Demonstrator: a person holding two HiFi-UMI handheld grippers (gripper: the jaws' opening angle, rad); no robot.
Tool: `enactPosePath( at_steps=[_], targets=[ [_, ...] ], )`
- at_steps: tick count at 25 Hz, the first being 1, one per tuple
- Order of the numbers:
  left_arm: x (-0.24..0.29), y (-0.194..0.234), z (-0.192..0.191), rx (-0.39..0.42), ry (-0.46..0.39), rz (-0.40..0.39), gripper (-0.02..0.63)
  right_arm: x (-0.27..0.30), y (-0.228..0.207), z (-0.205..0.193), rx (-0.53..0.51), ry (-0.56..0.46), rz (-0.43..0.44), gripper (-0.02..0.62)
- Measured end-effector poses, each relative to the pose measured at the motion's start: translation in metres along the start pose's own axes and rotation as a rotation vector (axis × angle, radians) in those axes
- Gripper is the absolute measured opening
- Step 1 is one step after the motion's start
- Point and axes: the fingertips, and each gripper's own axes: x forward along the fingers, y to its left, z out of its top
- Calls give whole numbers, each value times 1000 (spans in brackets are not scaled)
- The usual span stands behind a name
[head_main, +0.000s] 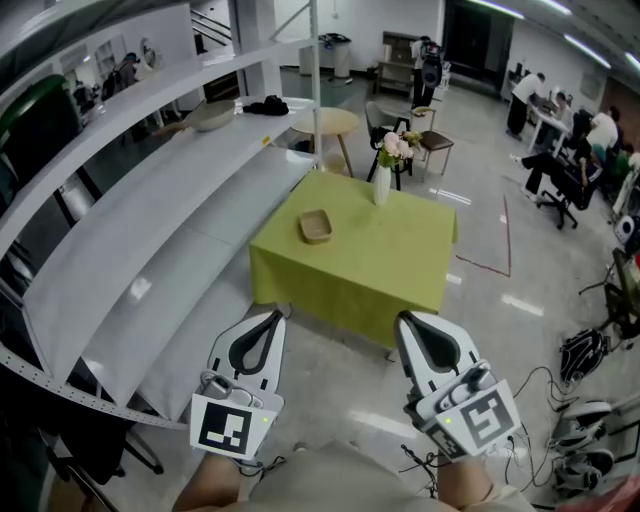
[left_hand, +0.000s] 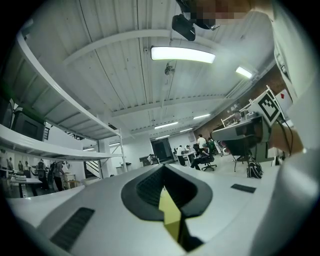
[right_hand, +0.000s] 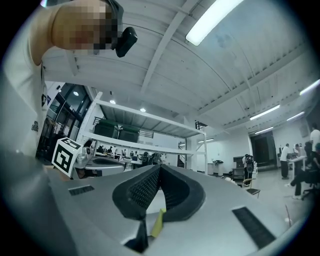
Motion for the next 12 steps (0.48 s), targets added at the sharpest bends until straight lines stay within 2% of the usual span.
enactPosePath(
  at_steps=[12],
  targets=[
    [22, -47, -7, 26, 46, 3, 6, -38, -35, -21, 28, 23, 1, 6]
  ],
)
